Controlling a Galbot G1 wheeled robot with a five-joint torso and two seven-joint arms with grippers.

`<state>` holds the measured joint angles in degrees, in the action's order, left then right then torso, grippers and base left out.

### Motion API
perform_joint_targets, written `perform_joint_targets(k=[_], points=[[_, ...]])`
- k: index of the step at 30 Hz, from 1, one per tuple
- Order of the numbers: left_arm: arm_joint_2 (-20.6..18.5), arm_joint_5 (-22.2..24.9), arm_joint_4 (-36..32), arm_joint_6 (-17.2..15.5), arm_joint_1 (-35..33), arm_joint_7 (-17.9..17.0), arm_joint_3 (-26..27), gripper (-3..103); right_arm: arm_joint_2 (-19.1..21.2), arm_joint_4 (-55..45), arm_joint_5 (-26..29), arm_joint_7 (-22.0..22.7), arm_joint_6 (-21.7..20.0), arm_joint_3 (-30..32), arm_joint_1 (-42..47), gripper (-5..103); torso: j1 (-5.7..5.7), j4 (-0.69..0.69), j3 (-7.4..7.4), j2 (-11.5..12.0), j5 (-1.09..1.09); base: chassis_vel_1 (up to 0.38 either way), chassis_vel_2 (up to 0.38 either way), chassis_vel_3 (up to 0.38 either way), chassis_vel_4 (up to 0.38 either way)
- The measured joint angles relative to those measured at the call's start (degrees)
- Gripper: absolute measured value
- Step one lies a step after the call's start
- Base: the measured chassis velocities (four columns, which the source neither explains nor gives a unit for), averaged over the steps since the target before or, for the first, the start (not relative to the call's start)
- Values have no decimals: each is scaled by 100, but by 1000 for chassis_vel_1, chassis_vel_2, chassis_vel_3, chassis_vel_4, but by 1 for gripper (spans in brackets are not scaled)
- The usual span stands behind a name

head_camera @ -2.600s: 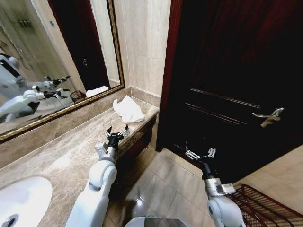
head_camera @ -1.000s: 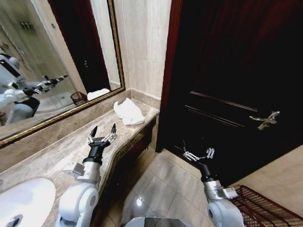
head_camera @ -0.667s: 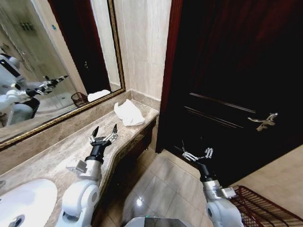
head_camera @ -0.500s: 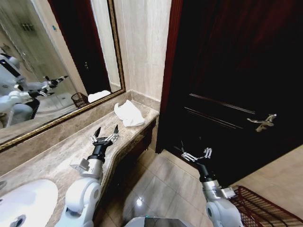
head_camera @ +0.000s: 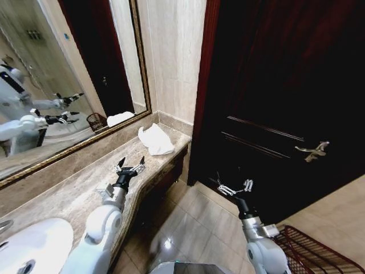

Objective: Discard the used towel into the hamper.

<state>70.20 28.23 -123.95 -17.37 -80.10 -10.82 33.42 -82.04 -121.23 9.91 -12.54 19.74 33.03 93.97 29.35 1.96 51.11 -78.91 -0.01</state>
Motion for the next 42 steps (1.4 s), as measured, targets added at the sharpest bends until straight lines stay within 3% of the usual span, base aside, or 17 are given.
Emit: perform_joint_targets(k=[4, 5, 7, 9, 11, 18, 22, 24, 28, 30, 32, 40, 42], points=[[-574, 353, 339, -338, 433, -341, -254, 100, -52, 117, -97, 1, 0, -22, -34, 100, 9, 0, 15, -24, 0, 0, 0, 0, 0], [-574, 353, 339, -338, 433, -341, -254, 100, -52, 117, -97, 1, 0, -22, -34, 100, 9, 0, 15, -24, 0, 0, 0, 0, 0], [-1022, 606, 624, -392, 787, -434, -529, 100, -87, 176, -129, 7, 3, -20, -41, 100, 9, 0, 15, -22, -1, 0, 0, 0, 0], [-1114, 684, 679, -394, 875, -449, -601, 100, -91, 189, -131, 16, 8, -20, -44, 100, 9, 0, 14, -21, -1, 0, 0, 0, 0], [-1487, 1060, 971, -396, 1377, -539, -972, 100, -120, 264, -134, 98, 79, -19, -76, 100, 5, 1, 9, -12, -1, 0, 0, 0, 0], [-1748, 1772, 1673, -383, 2471, -713, -1695, 100, -211, 388, -223, 125, 153, 31, -90, 100, -3, 0, -1, 6, 1, 0, 0, 0, 0], [-1684, 1996, 2172, -356, 3006, -775, -2193, 100, -264, 459, -282, 126, 178, 32, -115, 100, -7, 1, -5, 13, 0, 0, 0, 0, 0], [-1472, 2034, 2785, -298, 3558, -806, -2735, 100, -318, 534, -308, 152, 209, 16, -177, 100, -11, 0, -8, 20, 1, 0, 0, 0, 0], [-1158, 1963, 3478, -215, 4203, -804, -3235, 100, -354, 582, -386, 161, 219, 23, -197, 100, -12, -1, -11, 26, 5, 0, 0, 0, 0], [-1115, 1944, 3563, -211, 4274, -799, -3280, 100, -355, 587, -395, 161, 222, 25, -196, 100, -13, 0, -12, 27, 4, 0, 0, 0, 0], [-848, 1803, 4151, -154, 4714, -762, -3567, 100, -354, 607, -415, 161, 255, 61, -178, 100, -15, 0, -14, 31, 2, 0, 0, 0, 0], [-449, 1349, 5398, 50, 5463, -634, -4098, 101, -322, 639, -405, 162, 301, 130, -150, 100, -18, 0, -18, 38, 2, 0, 0, 0, 0], [-296, 1270, 5751, 87, 5647, -615, -4196, 94, -316, 639, -388, 162, 318, 150, -135, 100, -19, 0, -19, 41, 3, 0, 0, 0, 0]])
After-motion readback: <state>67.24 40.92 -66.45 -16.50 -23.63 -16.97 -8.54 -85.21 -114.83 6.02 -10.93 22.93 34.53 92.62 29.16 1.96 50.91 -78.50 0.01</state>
